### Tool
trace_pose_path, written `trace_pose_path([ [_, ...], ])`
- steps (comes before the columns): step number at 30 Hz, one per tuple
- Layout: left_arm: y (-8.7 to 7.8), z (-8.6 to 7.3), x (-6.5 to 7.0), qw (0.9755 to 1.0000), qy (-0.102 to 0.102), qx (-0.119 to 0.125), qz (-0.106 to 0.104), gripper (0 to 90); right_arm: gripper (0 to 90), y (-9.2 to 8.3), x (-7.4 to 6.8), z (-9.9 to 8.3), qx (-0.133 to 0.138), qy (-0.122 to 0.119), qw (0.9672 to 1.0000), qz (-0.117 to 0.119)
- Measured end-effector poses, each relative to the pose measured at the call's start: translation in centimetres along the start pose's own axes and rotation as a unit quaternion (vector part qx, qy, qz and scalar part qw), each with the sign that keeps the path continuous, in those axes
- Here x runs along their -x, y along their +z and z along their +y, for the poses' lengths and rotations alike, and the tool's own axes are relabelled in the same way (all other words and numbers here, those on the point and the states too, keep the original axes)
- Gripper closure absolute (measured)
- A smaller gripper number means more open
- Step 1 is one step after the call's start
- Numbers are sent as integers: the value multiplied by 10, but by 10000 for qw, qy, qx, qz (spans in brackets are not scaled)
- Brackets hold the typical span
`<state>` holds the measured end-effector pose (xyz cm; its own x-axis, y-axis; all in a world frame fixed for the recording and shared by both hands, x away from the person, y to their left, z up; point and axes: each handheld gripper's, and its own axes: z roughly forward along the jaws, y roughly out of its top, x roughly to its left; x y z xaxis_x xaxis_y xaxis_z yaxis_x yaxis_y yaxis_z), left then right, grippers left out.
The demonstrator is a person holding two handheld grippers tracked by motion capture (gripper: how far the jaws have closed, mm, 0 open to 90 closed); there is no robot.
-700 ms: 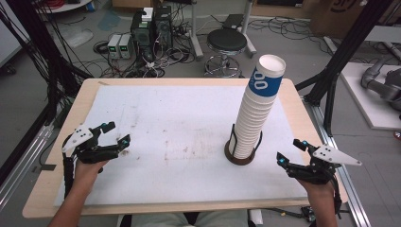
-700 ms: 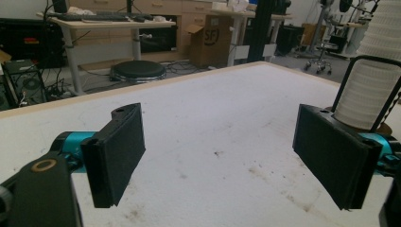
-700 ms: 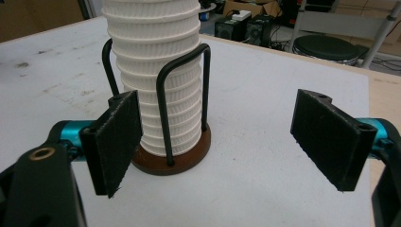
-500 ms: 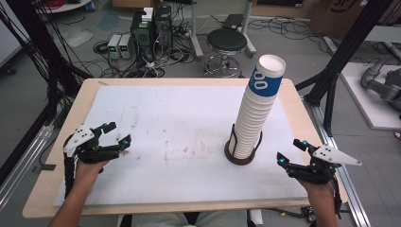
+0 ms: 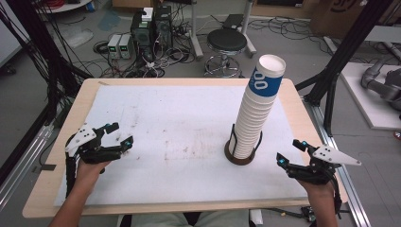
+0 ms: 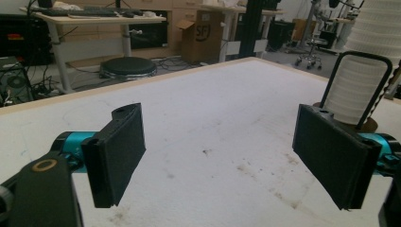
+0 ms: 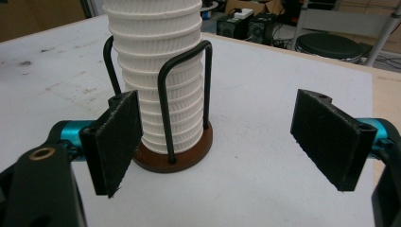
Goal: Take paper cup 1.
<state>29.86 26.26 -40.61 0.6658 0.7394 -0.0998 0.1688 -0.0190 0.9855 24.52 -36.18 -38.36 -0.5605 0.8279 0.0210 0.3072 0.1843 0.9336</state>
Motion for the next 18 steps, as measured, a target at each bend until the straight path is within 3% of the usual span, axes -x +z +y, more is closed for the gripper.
trace_pose_path([
  [3,0,6,3,9998,-152,76,-121,173,178,-1,-3,2,-5,-17,10000,13],
  [8,6,21,3,9994,-203,75,-270,169,178,0,-4,4,-8,-53,10000,39],
  [14,22,49,8,9984,-42,4,-558,171,178,0,-5,5,-16,-66,10000,69],
  [15,29,62,12,9974,39,16,-722,171,178,0,-4,5,-25,-62,10000,68],
  [18,41,81,19,9952,114,70,-974,172,178,-1,-4,5,-45,-46,10000,67],
])
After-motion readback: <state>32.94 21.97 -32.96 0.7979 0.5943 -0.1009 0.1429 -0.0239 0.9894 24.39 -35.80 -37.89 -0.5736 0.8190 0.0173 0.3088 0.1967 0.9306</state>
